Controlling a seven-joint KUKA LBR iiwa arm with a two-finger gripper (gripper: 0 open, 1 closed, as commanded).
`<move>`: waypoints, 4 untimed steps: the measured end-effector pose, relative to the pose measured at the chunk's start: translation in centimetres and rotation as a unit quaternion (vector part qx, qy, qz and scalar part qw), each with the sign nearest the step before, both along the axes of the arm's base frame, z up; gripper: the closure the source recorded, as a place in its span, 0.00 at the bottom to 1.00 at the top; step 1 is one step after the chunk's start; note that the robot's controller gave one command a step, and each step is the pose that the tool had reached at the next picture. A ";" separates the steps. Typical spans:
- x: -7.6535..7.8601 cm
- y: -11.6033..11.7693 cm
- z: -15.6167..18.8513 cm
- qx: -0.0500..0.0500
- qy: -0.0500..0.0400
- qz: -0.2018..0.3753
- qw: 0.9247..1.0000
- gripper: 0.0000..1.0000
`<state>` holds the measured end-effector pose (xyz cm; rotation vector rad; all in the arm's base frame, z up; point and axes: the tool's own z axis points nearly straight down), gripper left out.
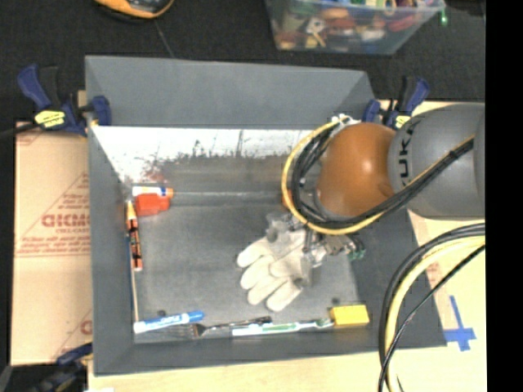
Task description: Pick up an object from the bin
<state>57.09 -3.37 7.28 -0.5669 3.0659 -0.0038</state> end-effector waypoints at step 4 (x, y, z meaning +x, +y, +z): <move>-1.1 -0.3 1.4 -0.002 0.000 0.015 1.000 1.00</move>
Offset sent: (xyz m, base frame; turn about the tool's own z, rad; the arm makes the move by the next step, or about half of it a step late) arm 0.0000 0.0000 0.0000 0.0000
